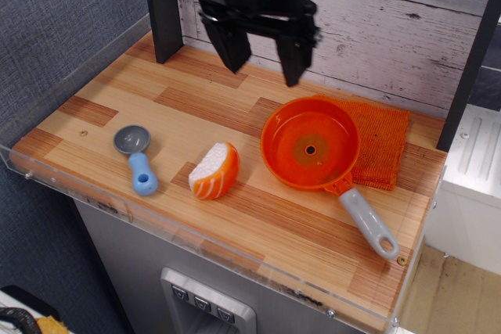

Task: PICK UP THE VESSEL AND PUT ANOTHER SIDE OF THE TABLE

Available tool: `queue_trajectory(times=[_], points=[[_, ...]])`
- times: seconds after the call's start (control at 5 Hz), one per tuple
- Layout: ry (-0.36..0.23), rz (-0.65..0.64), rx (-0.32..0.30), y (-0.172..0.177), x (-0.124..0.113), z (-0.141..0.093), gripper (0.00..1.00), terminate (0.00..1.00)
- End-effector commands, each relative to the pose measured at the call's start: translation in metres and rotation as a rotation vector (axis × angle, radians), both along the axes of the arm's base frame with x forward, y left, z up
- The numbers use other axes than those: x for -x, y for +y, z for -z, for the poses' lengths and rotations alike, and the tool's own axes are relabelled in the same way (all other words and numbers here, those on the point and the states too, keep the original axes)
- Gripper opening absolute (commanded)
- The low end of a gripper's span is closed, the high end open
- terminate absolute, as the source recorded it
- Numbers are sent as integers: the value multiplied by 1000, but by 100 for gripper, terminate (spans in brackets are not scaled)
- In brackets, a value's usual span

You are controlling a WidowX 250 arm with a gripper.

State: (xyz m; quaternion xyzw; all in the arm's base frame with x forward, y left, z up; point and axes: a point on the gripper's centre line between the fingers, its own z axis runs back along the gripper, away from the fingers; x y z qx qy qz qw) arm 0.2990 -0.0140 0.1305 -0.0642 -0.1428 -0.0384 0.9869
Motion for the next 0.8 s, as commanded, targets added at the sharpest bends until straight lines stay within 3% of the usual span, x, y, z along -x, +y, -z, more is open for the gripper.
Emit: queue_trajectory(times=[0.0, 0.6], points=[[48, -8, -14, -1, 3, 18, 100, 0], [133, -13, -60, 17, -15, 59, 100, 0]])
